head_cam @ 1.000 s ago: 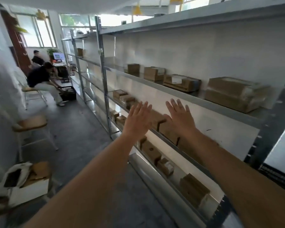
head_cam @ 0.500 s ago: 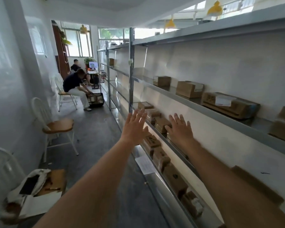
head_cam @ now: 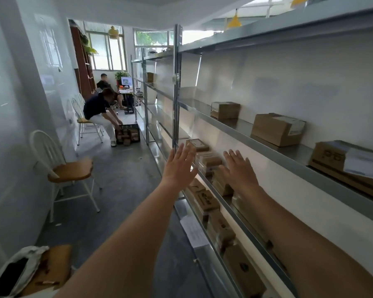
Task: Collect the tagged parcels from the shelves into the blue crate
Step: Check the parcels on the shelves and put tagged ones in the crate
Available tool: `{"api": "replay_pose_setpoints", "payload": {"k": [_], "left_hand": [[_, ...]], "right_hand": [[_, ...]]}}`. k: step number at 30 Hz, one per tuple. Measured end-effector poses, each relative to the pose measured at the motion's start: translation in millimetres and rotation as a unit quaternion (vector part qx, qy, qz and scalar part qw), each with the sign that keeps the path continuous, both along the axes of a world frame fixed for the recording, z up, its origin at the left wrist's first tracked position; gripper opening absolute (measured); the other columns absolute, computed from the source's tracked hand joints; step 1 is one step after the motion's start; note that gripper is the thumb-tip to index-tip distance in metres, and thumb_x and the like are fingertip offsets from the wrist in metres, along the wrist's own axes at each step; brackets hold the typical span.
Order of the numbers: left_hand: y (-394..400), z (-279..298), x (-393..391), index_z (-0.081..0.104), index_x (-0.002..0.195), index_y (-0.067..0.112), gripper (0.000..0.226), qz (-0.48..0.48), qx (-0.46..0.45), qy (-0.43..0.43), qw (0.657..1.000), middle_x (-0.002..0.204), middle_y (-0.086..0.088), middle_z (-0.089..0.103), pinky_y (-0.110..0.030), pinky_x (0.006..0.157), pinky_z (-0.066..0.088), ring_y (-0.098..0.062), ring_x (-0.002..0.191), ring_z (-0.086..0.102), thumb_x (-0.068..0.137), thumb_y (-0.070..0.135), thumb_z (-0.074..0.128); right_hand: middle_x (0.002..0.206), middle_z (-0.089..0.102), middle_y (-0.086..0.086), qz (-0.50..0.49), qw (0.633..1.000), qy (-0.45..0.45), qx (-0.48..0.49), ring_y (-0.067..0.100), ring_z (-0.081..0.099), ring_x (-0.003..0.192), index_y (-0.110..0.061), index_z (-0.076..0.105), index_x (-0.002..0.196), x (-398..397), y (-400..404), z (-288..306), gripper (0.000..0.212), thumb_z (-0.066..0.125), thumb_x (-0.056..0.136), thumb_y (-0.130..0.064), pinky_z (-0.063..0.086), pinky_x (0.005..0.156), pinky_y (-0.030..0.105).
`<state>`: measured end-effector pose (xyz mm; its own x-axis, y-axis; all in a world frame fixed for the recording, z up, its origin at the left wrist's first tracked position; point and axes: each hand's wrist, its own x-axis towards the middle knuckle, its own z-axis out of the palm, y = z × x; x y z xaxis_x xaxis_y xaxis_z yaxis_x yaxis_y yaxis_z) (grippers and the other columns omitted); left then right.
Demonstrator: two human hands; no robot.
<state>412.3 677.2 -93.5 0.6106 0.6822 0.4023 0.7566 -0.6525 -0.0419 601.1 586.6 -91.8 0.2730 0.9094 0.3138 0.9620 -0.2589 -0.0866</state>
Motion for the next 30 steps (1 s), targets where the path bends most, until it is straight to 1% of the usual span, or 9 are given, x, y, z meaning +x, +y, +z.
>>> {"api": "replay_pose_setpoints", "payload": {"k": [5,9,14,19,23,26,30], "left_hand": [[82.4,-4.3,33.3,-0.006,0.153,0.02,0.067,0.02,-0.016,0.011,1.0,0.161,-0.002,-0.009,-0.042,0.12,-0.008,-0.022,0.147,-0.014,0.099,0.048,0.023],[147.2,-6.7,52.0,-0.005,0.153,0.02,0.067,0.036,-0.015,0.004,0.999,0.161,-0.002,-0.008,-0.041,0.119,-0.009,-0.021,0.148,-0.012,0.099,0.048,0.023],[225.7,-13.9,71.6,-0.006,0.153,0.018,0.068,0.034,-0.027,0.003,0.999,0.161,-0.001,-0.008,-0.043,0.121,-0.005,-0.021,0.147,-0.013,0.099,0.048,0.023],[320.2,-22.1,83.7,-0.008,0.152,0.019,0.068,0.006,-0.022,0.027,0.999,0.161,-0.002,-0.01,-0.045,0.121,-0.001,-0.022,0.147,-0.013,0.1,0.049,0.021],[393.6,-19.7,87.6,-0.008,0.152,0.019,0.067,-0.022,-0.021,0.04,0.999,0.161,-0.002,-0.009,-0.045,0.121,-0.001,-0.021,0.147,-0.013,0.099,0.05,0.019],[445.9,-23.4,98.2,-0.006,0.153,0.019,0.067,-0.041,-0.03,0.04,0.998,0.161,-0.001,-0.009,-0.045,0.121,-0.003,-0.02,0.147,-0.014,0.099,0.049,0.021],[502.3,-37.1,118.9,-0.007,0.153,0.019,0.069,-0.068,-0.047,0.054,0.995,0.161,-0.003,-0.009,-0.044,0.121,-0.005,-0.021,0.147,-0.013,0.099,0.048,0.025]], "right_hand": [[0.164,0.007,0.004,0.02,1.0,0.006,-0.007,0.022,0.0,0.151,-0.021,0.012,0.155,31.6,85.7,-1.9,0.058,0.022,0.104,-0.046,0.004,0.121,0.045],[0.164,0.002,0.004,0.018,0.999,-0.015,-0.023,0.023,-0.003,0.151,-0.02,0.008,0.156,50.2,151.2,-7.9,0.06,0.02,0.103,-0.045,0.003,0.121,0.047],[0.164,0.0,0.004,-0.001,0.998,-0.051,-0.038,0.025,-0.005,0.151,-0.021,0.006,0.156,72.8,234.5,-24.0,0.063,0.022,0.102,-0.049,0.002,0.12,0.05],[0.164,-0.004,0.003,-0.023,0.997,-0.059,-0.038,0.025,-0.009,0.15,-0.022,0.005,0.156,87.5,327.4,-39.2,0.063,0.022,0.102,-0.05,-0.003,0.119,0.049],[0.164,-0.003,0.003,-0.037,0.996,-0.058,-0.055,0.025,-0.008,0.15,-0.022,0.005,0.156,92.6,393.2,-42.8,0.061,0.022,0.103,-0.048,-0.002,0.119,0.048],[0.164,-0.001,0.004,-0.063,0.996,-0.032,-0.06,0.025,-0.006,0.151,-0.022,0.007,0.155,97.5,438.3,-52.9,0.06,0.021,0.103,-0.047,0.0,0.119,0.049],[0.164,-0.002,0.004,-0.091,0.993,-0.004,-0.077,0.025,-0.007,0.15,-0.022,0.006,0.155,110.7,485.6,-76.2,0.062,0.025,0.102,-0.047,-0.002,0.119,0.049]]}}
